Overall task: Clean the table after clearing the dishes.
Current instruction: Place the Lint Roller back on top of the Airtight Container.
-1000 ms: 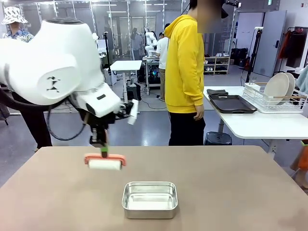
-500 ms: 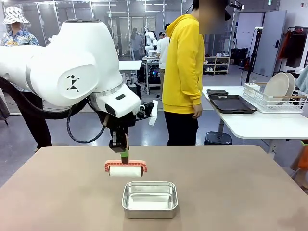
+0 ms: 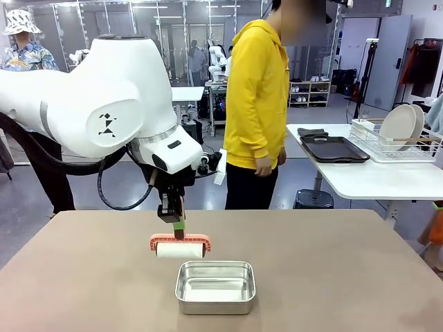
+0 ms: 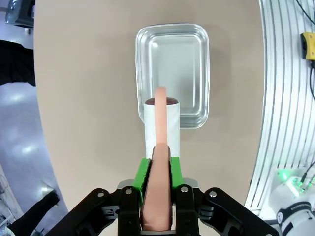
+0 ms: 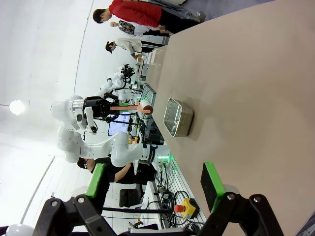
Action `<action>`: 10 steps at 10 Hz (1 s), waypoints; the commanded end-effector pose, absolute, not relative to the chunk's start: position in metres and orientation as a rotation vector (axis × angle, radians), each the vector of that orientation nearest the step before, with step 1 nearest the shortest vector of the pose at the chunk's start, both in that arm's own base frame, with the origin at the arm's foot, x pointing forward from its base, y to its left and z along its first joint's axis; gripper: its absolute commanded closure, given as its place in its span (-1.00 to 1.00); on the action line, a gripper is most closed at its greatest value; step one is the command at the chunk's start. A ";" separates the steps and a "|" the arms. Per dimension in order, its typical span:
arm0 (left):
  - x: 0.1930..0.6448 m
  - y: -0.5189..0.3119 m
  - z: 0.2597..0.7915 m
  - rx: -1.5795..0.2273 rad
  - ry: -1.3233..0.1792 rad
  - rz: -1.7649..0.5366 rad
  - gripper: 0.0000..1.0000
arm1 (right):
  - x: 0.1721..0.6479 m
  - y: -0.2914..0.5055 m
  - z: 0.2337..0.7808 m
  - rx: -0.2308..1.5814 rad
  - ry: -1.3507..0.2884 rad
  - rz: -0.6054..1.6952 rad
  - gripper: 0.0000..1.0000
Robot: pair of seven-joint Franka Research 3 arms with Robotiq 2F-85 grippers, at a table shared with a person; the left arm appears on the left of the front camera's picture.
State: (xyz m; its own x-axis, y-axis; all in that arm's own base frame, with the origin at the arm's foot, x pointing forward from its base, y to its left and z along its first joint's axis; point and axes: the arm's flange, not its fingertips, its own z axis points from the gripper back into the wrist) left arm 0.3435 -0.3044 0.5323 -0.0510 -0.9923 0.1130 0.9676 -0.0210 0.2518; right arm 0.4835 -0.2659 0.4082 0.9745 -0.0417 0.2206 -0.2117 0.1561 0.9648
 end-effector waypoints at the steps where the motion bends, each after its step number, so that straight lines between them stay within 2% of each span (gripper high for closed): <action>1: 0.356 -0.326 0.515 0.044 -0.332 -1.610 0.56 | 0.478 -0.261 0.410 1.407 -0.207 0.122 -0.91; 7: 0.382 -0.370 0.477 -0.001 -0.229 -1.612 0.56 | 0.478 -0.261 0.410 1.407 -0.207 0.122 -0.91; 10: 0.406 -0.372 0.455 -0.047 -0.239 -1.645 0.56 | 0.478 -0.261 0.410 1.407 -0.207 0.122 -0.91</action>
State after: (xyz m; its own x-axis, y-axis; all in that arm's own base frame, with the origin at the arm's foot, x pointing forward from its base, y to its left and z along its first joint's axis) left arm 0.4002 -0.3689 0.4521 -0.0544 -0.9881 0.1439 0.9921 -0.0372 0.1194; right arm 0.4835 -0.2659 0.4083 0.9744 -0.0417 0.2207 -0.2118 0.1561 0.9648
